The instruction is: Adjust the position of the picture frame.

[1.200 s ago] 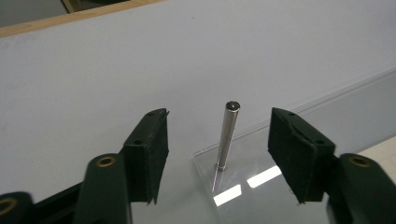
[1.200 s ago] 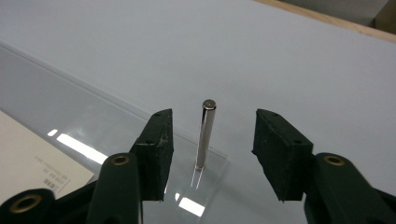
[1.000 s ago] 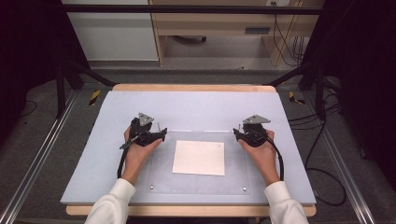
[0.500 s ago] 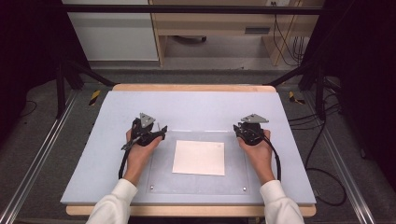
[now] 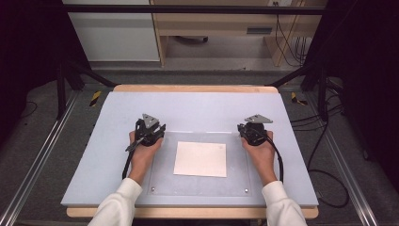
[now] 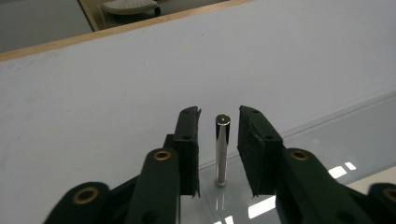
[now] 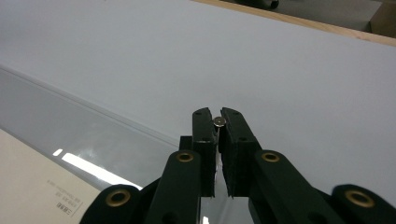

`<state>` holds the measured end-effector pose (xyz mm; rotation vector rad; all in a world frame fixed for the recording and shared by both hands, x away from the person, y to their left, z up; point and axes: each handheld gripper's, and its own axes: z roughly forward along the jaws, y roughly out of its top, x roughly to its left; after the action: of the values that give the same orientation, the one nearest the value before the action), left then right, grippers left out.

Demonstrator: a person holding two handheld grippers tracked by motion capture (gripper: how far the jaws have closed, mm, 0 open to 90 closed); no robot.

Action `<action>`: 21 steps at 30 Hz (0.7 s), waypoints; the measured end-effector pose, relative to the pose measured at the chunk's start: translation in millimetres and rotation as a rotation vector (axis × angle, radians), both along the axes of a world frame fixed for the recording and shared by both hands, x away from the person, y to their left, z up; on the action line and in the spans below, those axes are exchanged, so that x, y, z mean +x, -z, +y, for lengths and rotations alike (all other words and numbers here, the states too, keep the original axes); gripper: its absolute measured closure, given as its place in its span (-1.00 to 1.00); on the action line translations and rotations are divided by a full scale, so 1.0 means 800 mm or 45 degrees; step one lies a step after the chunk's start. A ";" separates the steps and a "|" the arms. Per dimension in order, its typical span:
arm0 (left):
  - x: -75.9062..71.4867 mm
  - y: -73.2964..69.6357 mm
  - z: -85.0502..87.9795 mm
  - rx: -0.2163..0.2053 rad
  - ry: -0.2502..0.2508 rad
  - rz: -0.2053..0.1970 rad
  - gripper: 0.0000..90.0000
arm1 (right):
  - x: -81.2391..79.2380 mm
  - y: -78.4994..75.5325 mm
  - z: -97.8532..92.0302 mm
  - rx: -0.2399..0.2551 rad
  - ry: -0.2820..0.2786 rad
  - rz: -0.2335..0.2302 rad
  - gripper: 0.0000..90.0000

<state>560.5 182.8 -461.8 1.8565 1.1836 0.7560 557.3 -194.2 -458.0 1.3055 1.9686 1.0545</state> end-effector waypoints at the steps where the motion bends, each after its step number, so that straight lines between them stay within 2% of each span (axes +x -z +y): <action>1: -0.001 -0.001 0.000 0.006 -0.002 -0.006 0.66 | 0.000 0.000 0.000 -0.003 0.001 -0.001 0.89; 3: -0.001 -0.002 0.001 0.005 0.008 0.007 0.78 | 0.000 0.000 0.001 -0.009 0.003 -0.002 0.89; 6: 0.000 0.000 0.000 0.013 0.006 0.007 0.84 | 0.000 0.000 0.001 -0.015 0.001 -0.003 0.89; 11: 0.001 -0.003 0.001 -0.009 0.006 0.040 0.87 | 0.001 -0.002 0.001 -0.016 -0.001 0.013 0.90; 16: 0.005 -0.008 0.000 0.018 0.010 0.086 0.87 | 0.003 -0.005 0.001 -0.030 -0.012 0.034 0.90; 21: 0.014 -0.018 0.002 0.049 0.045 0.184 0.88 | 0.007 -0.009 0.002 -0.045 -0.014 0.074 0.90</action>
<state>571.8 184.1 -447.1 1.9860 1.2306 0.6381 562.8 -192.8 -451.1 1.3218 2.0299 0.9925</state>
